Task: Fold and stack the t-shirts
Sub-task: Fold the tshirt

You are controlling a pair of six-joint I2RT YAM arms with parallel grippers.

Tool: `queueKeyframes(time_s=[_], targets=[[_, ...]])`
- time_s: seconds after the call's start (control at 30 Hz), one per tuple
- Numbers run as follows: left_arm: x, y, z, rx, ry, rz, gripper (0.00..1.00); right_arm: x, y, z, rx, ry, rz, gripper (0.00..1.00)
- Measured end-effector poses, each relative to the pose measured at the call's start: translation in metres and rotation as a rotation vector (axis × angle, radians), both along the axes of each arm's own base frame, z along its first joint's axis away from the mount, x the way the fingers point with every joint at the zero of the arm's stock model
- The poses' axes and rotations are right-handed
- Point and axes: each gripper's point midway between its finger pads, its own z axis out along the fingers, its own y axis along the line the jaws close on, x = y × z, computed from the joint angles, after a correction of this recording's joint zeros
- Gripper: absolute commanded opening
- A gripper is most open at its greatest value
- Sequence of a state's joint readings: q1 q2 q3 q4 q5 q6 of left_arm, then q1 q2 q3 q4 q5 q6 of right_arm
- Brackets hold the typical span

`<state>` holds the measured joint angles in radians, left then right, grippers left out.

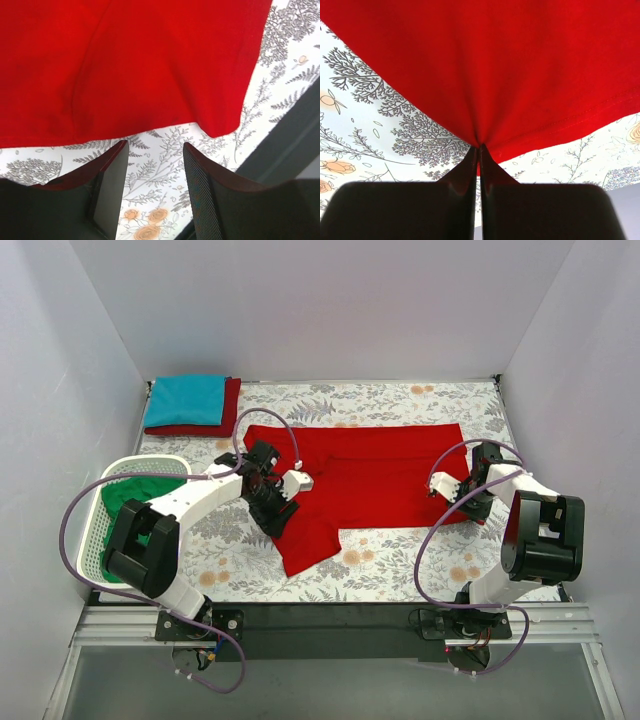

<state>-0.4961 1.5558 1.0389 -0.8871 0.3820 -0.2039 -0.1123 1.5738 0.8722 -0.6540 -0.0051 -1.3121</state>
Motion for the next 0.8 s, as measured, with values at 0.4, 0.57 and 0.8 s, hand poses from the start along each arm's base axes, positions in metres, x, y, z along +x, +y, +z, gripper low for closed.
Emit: queueKeyframes(time_s=[0.4,0.57,0.8], targets=[[0.001,0.007,-0.042,0.097,-0.089,-0.085,0.4,0.001,0.002,0.001,0.027,0.033,-0.039,0.01],[0.005,0.011,-0.047,0.113,-0.143,-0.112,0.22,0.001,0.003,0.001,0.031,0.036,-0.043,0.01],[0.011,0.014,-0.047,0.131,-0.186,-0.126,0.0,-0.001,0.007,0.003,0.053,0.033,-0.052,0.01]])
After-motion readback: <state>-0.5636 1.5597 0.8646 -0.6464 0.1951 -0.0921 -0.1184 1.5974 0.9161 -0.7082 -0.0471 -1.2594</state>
